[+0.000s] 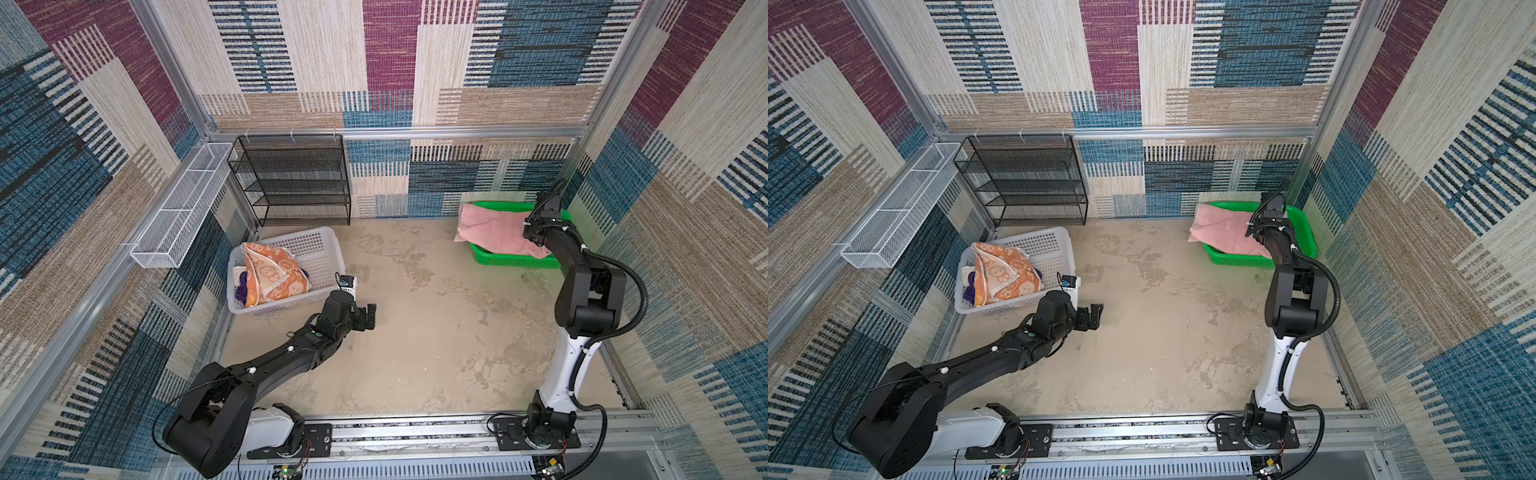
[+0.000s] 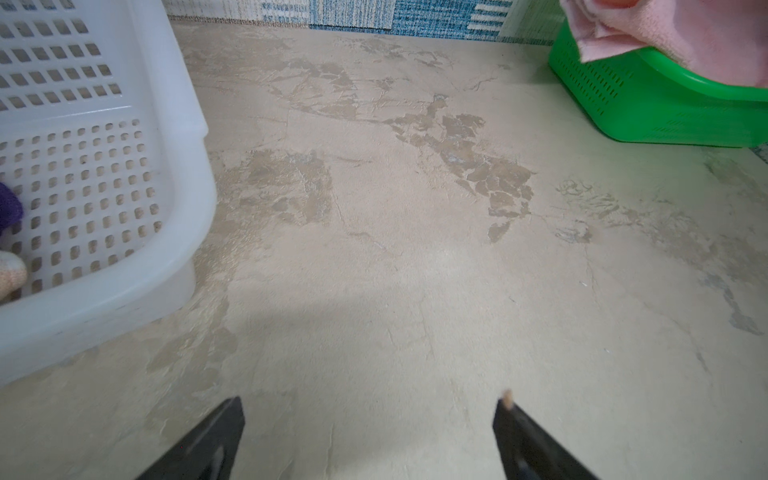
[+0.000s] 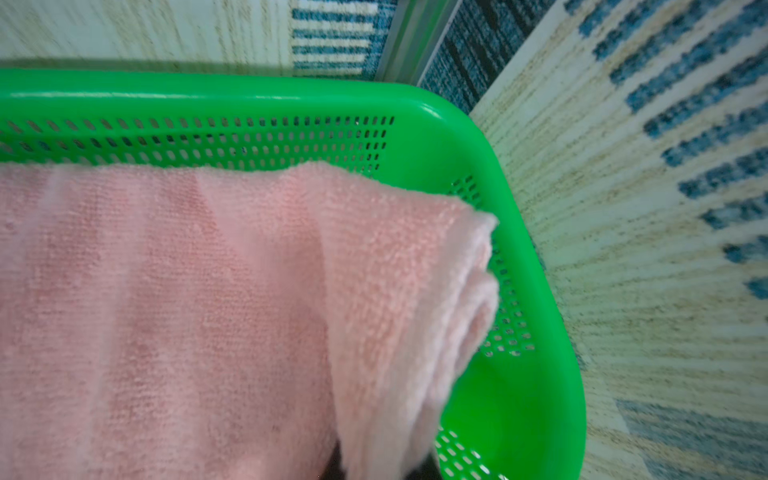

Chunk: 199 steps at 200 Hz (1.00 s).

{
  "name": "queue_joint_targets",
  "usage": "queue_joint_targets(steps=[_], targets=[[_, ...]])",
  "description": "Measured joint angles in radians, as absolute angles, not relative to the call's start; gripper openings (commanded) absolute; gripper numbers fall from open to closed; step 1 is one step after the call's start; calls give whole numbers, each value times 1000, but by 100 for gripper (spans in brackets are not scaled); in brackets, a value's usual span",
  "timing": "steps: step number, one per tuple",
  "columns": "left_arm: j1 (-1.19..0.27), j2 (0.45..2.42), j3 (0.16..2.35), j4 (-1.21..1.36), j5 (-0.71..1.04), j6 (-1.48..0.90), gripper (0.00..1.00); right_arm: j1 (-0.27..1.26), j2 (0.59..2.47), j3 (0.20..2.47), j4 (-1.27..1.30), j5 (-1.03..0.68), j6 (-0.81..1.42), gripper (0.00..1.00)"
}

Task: Fold and stack the towels
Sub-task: 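Lower the pink towel into the green basket and open the right gripper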

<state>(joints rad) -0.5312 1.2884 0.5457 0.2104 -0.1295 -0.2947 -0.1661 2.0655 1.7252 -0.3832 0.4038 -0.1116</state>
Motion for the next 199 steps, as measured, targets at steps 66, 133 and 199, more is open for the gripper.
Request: queue_joint_targets(steps=[66,133,199], targets=[[-531,1281,551,209,-129,-292,98,-166,2083,1682,-220,585,-211,13],[-531,1274,551,205,-129,-291,98,-166,2180,1710,-186,706,-252,71],[-531,1270,543,205,-128,-288,99,-151,2105,1713,-165,673,-220,96]])
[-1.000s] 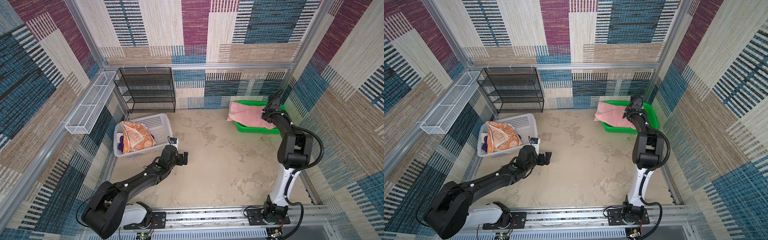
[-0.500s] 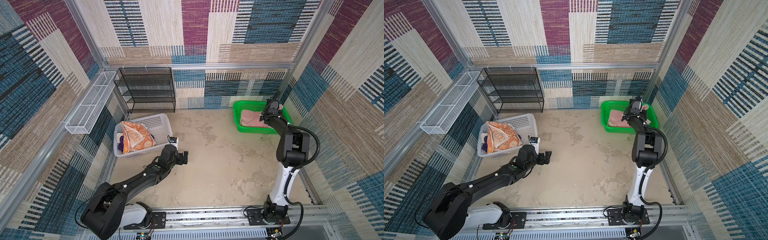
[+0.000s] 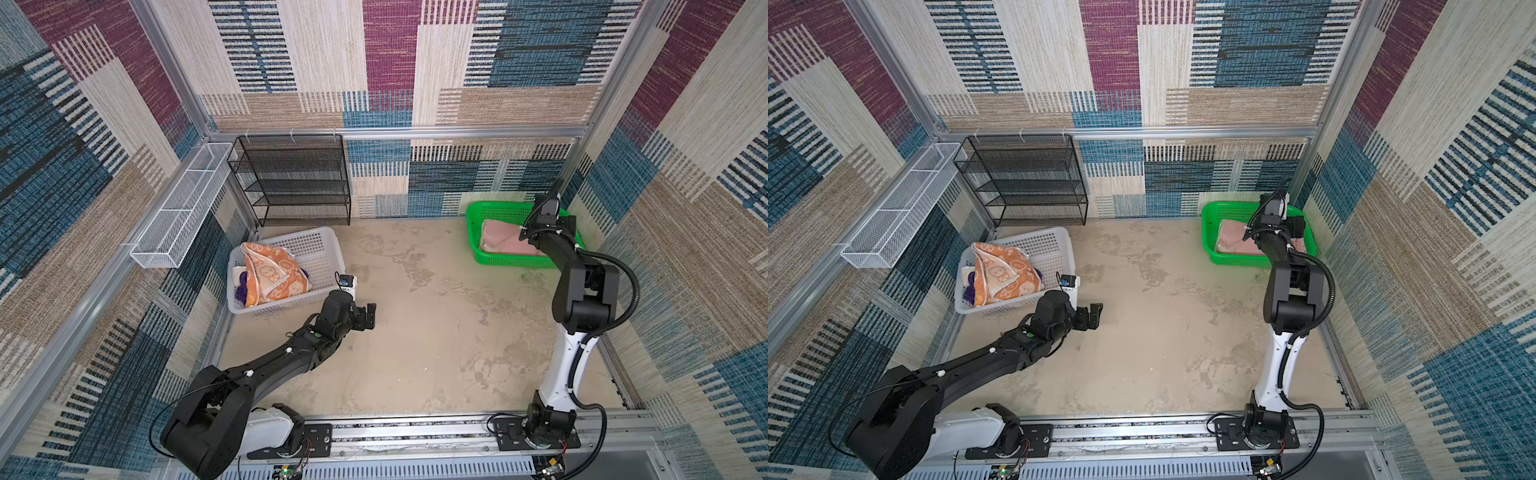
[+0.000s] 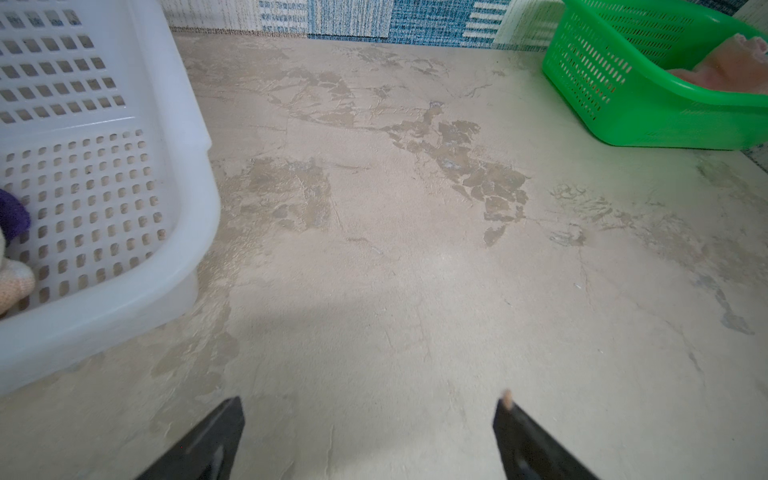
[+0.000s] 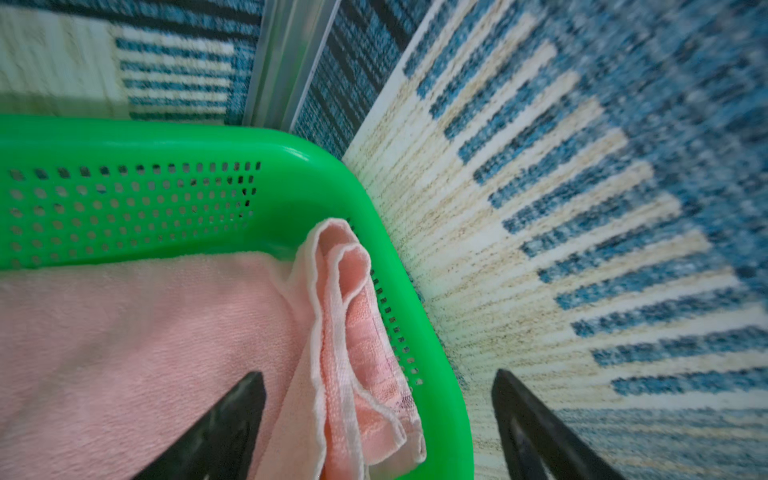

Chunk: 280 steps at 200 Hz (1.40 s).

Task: Fold and stack the towels
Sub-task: 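Lower the pink towel into the green basket and open the right gripper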

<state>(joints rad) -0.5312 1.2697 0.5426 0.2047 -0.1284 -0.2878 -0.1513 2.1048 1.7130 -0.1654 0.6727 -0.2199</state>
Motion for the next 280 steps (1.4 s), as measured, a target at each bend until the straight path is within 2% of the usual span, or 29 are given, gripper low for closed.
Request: queue_joint_targets(steps=[62,109,228,280], targets=[[-531,1261,533,206,-124,-288,99,-38,2042,1679,-223,376,-109,100],[-531,1201,510,205,-125,-284,99,27,2130,1679,-266,221,-26,100],[-530,1043,485,151,-156,-258,99,126,2166,1731,-312,10,10,100],[-530,1005,455,141,-162,-258,99,65,2214,1858,-388,79,56,100]])
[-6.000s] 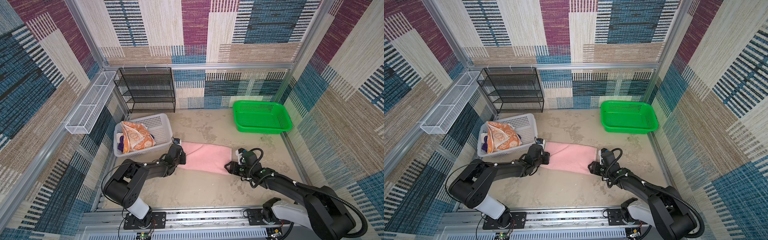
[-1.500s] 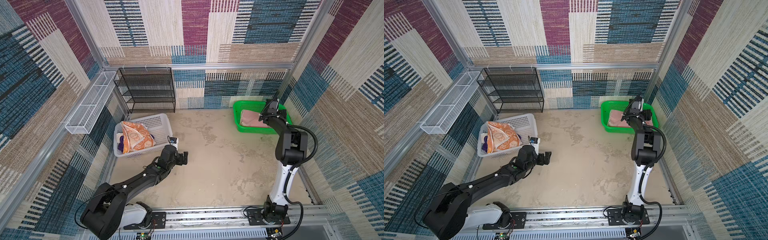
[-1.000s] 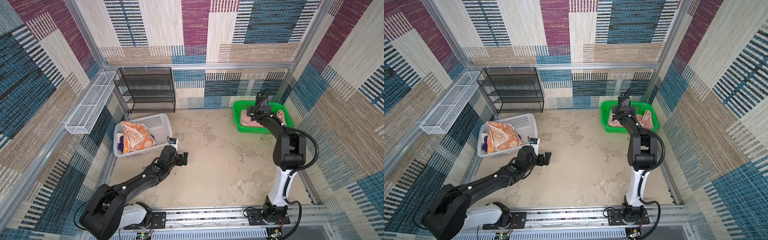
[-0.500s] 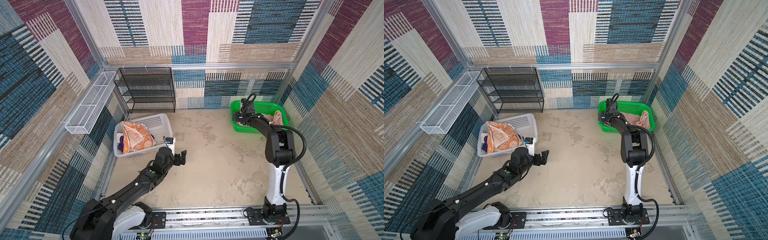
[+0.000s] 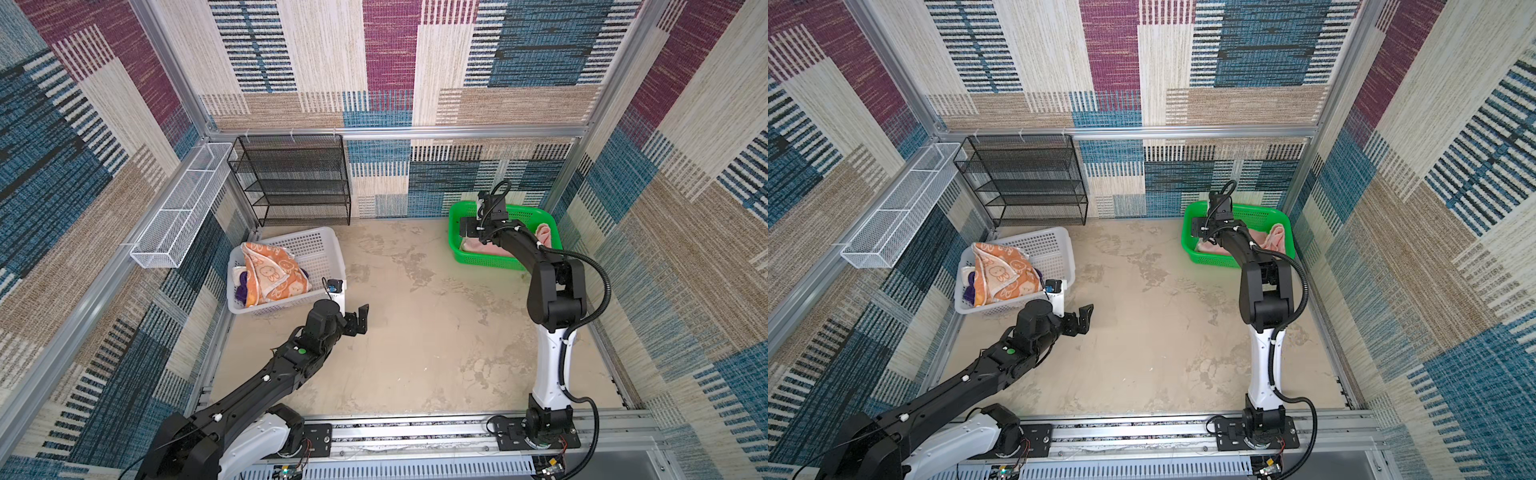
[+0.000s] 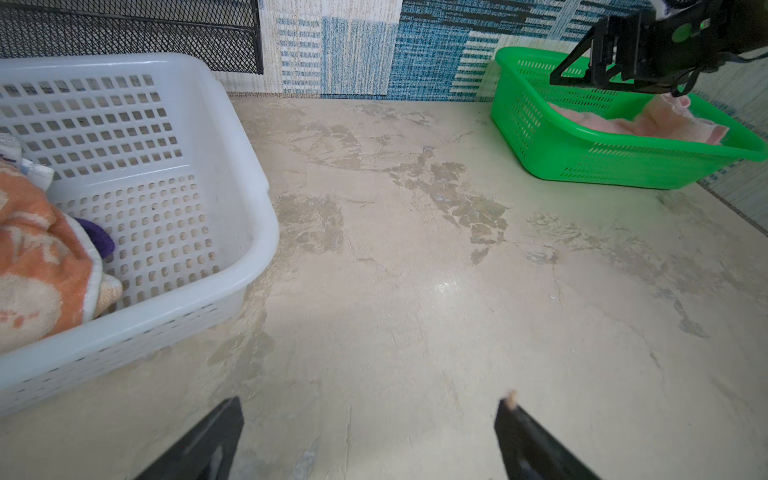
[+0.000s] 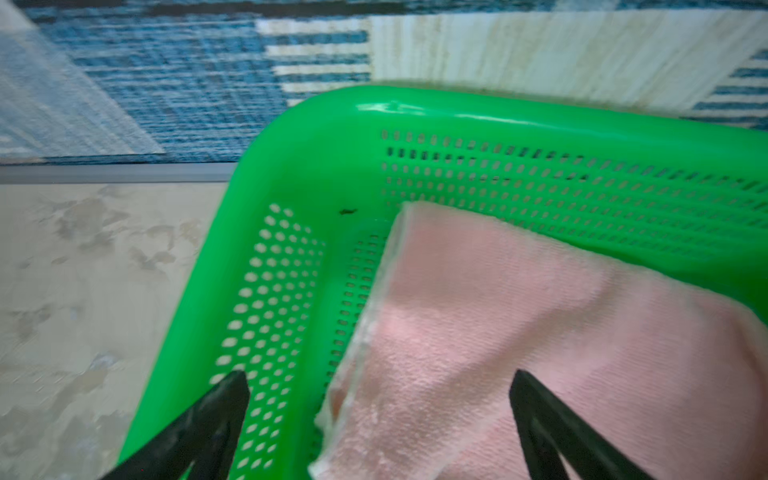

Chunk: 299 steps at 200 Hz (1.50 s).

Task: Fold and stack the towels
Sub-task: 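Grasp the orange towel in the white basket with the left gripper while the right withdraws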

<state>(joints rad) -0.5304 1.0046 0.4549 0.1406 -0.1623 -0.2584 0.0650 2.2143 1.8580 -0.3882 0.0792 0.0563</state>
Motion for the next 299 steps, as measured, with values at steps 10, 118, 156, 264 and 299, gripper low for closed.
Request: queue_joint_targets(steps=[10,118,156,264,299], targets=[[-530,994,450,138,-170,-258,99,42,2226,1866,-415,94,63,99],[-530,836,377,101,-212,-259,99,-116,2206,1859,-648,274,50,99],[-530,817,375,85,-230,-258,99,-126,2149,1822,-655,299,50,99],[-475,927,719,-160,-396,-255,99,-2,1828,1526,-442,110,58,100],[-363,1095,934,-316,-480,-262,98,104,1707,1363,-330,35,59,100]])
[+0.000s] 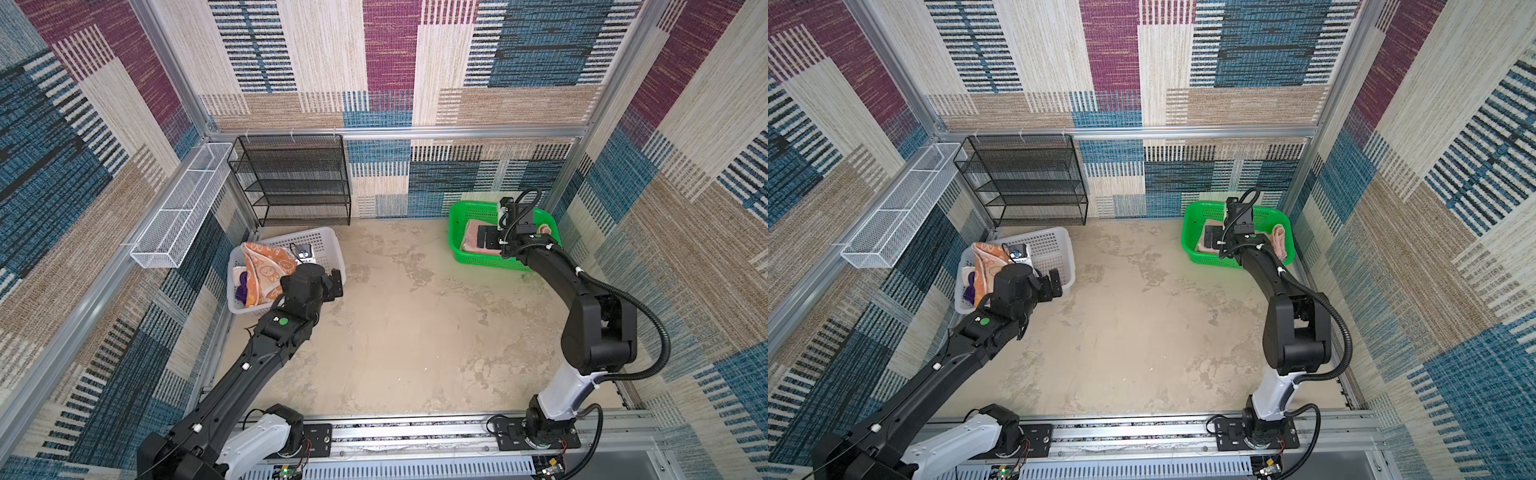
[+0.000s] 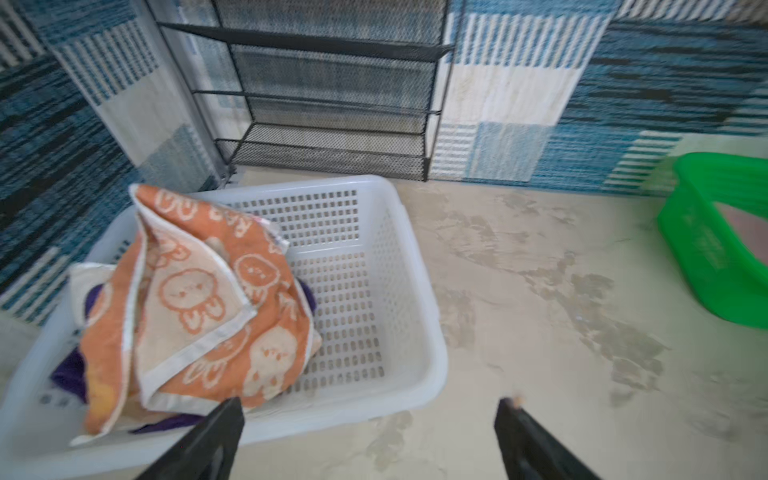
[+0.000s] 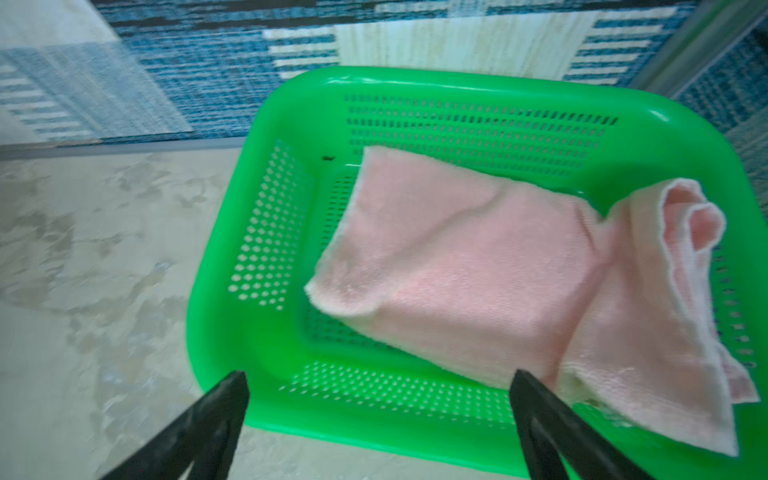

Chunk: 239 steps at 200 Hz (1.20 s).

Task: Fold and stack the towels
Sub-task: 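Grasp the orange towel in the white basket with the left gripper while the right withdraws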

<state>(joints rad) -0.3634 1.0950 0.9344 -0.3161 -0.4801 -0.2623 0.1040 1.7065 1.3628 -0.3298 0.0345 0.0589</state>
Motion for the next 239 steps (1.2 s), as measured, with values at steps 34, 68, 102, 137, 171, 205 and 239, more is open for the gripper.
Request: queue_joint_targets(steps=[34,68,102,137,171,205,239], targets=[[-235,1273,1078,-430,-522,-281,93,179,1585,1206,-232,-29,94,99],[-106,1393,1124,-485,-511,-302,87,226,1505,1093,-170,-68,123,99],[-21,1476,1129,-490,-465,-315,84,250,1467,1017,-138,-87,146,99],[36,1573,1172,-490,-431,-316,83,277,1466,971,-119,-106,172,99],[91,1647,1212,-491,-399,-319,76,295,1473,952,-110,-123,183,99],[119,1699,1230,-491,-370,-320,50,306,1481,941,-101,-130,187,99],[129,1729,1234,-491,-339,-320,13,308,1489,934,-94,-136,197,99]])
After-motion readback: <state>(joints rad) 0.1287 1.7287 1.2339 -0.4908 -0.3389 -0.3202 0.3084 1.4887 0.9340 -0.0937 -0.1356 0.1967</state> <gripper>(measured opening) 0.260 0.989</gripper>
